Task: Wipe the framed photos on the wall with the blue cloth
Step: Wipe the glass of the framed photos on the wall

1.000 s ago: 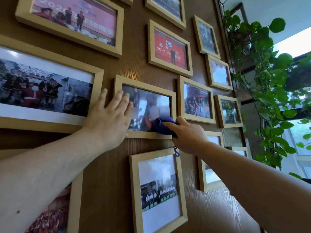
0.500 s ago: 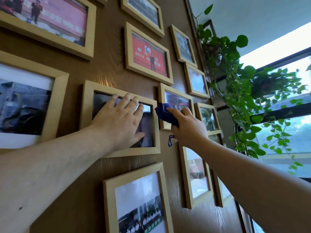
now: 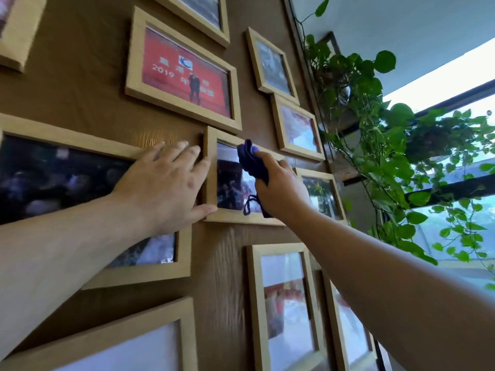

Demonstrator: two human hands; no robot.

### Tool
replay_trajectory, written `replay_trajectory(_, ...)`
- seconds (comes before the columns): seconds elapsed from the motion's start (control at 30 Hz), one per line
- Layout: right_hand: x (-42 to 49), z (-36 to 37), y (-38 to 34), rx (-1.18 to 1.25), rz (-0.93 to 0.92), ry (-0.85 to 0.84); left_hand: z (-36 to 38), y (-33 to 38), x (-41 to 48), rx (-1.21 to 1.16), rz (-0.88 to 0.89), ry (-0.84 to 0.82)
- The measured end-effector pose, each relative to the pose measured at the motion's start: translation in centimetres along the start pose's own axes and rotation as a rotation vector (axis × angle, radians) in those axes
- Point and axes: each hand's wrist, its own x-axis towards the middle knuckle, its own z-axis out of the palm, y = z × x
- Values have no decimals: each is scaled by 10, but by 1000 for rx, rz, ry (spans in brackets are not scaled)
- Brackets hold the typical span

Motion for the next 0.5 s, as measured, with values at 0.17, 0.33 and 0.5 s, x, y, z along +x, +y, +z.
replay_trajectory(0.17,23,9,9,-79,-155,26,7,24,26,88,-66,-44)
replay_trajectory(0.33,39,29,3,-118,-315,14,21,40,40,199,-140,-113)
replay_trajectory(0.5,40,31,16,-236,-387,11,29,45,40,229,-129,-110)
